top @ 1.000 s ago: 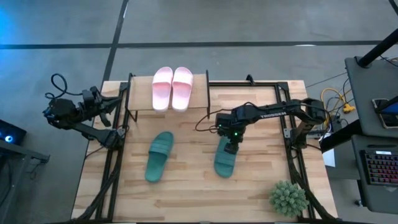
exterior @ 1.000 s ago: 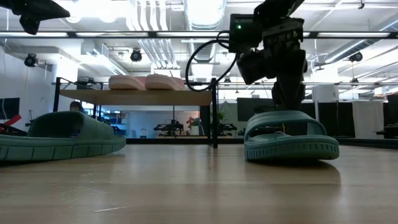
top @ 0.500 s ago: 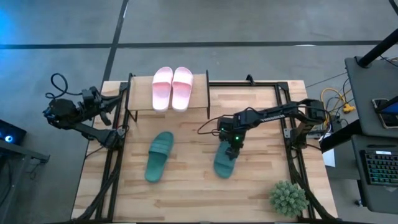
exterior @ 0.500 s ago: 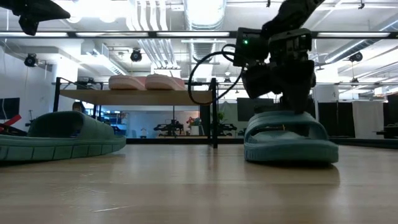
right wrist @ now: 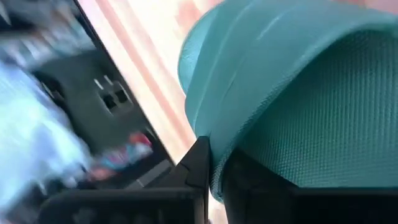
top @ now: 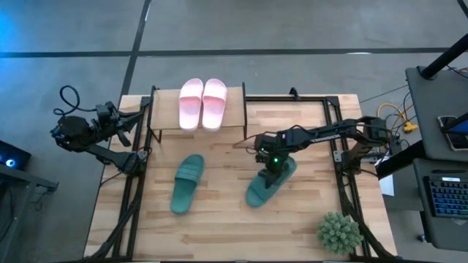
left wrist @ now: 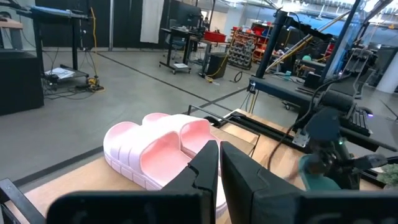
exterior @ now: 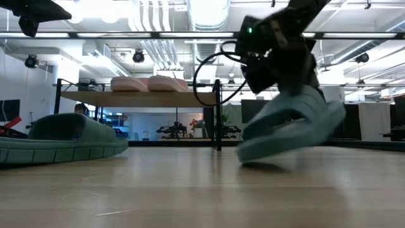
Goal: Pick and place slides into the shelf
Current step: Put the right green slide under the shelf, then put the green slide under the shelf, then adjust the green slides under the shelf
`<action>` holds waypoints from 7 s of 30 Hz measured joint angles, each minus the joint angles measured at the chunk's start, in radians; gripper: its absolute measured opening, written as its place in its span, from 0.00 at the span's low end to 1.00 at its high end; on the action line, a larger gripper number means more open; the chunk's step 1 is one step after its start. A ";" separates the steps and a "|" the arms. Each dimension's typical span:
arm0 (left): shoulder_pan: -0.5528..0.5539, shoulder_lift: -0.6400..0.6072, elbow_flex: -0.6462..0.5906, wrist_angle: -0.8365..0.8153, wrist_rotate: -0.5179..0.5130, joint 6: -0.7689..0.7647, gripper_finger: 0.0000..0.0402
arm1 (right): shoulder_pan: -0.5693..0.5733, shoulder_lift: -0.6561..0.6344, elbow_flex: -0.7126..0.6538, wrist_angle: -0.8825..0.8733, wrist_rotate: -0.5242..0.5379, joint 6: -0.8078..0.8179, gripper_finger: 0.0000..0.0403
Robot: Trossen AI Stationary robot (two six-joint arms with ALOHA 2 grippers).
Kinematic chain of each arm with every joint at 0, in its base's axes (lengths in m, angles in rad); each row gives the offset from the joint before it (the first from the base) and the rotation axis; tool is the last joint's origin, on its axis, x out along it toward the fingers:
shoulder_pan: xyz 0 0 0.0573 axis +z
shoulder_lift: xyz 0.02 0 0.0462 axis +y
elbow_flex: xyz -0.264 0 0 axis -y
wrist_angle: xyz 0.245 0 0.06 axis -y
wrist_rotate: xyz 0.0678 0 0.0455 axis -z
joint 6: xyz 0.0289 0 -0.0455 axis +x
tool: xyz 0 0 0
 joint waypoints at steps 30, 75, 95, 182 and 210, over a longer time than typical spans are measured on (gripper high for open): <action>0.000 0.000 0.001 -0.055 0.079 0.001 0.01 | 0.210 0.122 -0.028 0.720 1.103 1.494 0.12; 0.000 0.051 -0.104 -0.095 0.214 -0.135 0.01 | 0.354 0.246 0.286 -0.051 0.732 0.208 0.02; 0.000 0.062 -0.110 -0.107 0.247 -0.233 0.01 | 0.210 0.418 0.544 0.015 0.713 -0.235 0.02; -0.131 1.113 -0.443 0.691 0.585 -0.616 0.00 | 0.382 0.007 0.105 0.010 1.112 0.238 0.02; 0.018 1.043 -0.417 0.681 0.490 -0.518 0.00 | 0.271 0.350 0.207 0.561 0.735 0.188 0.02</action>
